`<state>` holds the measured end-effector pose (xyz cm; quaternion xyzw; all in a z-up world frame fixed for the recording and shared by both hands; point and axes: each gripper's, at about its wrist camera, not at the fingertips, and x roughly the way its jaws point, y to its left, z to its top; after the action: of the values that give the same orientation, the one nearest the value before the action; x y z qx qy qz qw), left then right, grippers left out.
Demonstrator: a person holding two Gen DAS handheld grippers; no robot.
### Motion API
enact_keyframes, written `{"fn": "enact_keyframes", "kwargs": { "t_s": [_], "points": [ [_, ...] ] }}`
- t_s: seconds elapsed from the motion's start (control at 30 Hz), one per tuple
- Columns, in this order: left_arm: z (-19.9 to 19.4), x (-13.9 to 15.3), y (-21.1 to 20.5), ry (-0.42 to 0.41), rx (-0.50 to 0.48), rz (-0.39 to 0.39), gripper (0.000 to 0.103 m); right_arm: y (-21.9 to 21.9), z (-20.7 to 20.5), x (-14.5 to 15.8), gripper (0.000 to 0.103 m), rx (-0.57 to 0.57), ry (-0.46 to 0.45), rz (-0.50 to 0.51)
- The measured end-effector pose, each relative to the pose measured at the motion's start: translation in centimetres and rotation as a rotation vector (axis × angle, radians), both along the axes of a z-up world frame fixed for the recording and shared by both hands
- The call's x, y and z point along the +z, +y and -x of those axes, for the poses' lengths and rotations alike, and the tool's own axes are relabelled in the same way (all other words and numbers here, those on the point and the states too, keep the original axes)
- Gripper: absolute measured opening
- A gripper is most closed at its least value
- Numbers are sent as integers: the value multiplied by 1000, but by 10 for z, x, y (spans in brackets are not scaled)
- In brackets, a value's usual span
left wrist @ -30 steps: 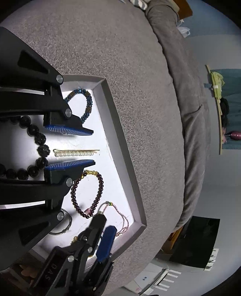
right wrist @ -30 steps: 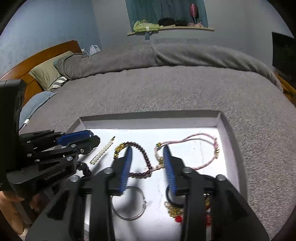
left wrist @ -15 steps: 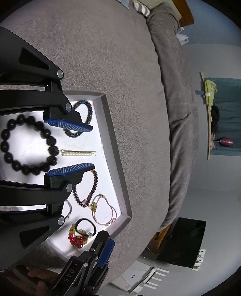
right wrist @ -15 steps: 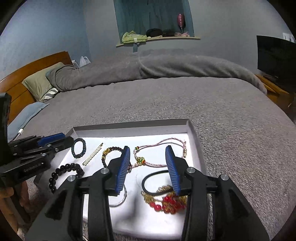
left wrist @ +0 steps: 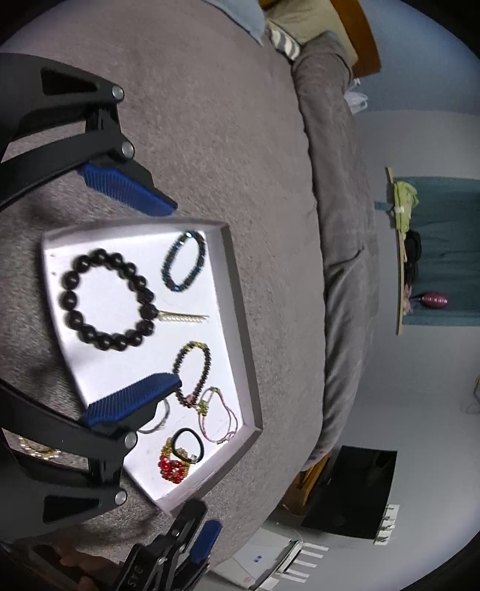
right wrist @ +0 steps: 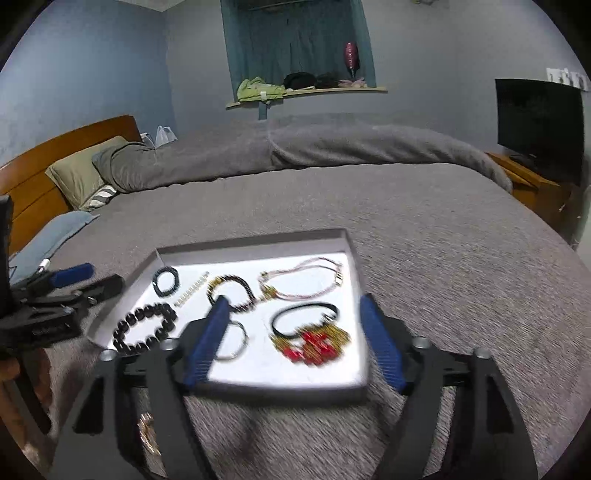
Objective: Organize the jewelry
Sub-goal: 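Move both tools back toward the stacked pearl bracelets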
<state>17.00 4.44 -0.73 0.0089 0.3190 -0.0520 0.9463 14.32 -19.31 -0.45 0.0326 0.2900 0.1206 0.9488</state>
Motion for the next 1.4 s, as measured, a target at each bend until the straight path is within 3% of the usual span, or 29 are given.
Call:
{"fn": "enact_keyframes", "kwargs": {
  "t_s": [0.17, 0.43, 0.63, 0.8, 0.9, 1.13, 1.4],
  "points": [
    [29, -1, 7, -22, -2, 21, 92, -27, 19, -4, 95, -42, 7, -26],
    [70, -11, 3, -37, -35, -14, 93, -49, 46, -15, 97, -78, 25, -27],
    [94, -31, -5, -8, -91, 6, 93, -46, 62, -26, 97, -57, 54, -11],
    [99, -52, -27, 52, -172, -10, 93, -38, 71, -34, 97, -26, 78, -6],
    [103, -57, -41, 29, -201, -61, 93, -30, 74, -35, 97, 4, 82, 5],
    [98, -63, -69, 56, -296, -15, 93, -34, 73, -37, 97, -17, 81, -15],
    [85, -70, -83, 89, -299, -21, 86, -37, 69, -42, 97, -15, 91, 9]
  ]
}}
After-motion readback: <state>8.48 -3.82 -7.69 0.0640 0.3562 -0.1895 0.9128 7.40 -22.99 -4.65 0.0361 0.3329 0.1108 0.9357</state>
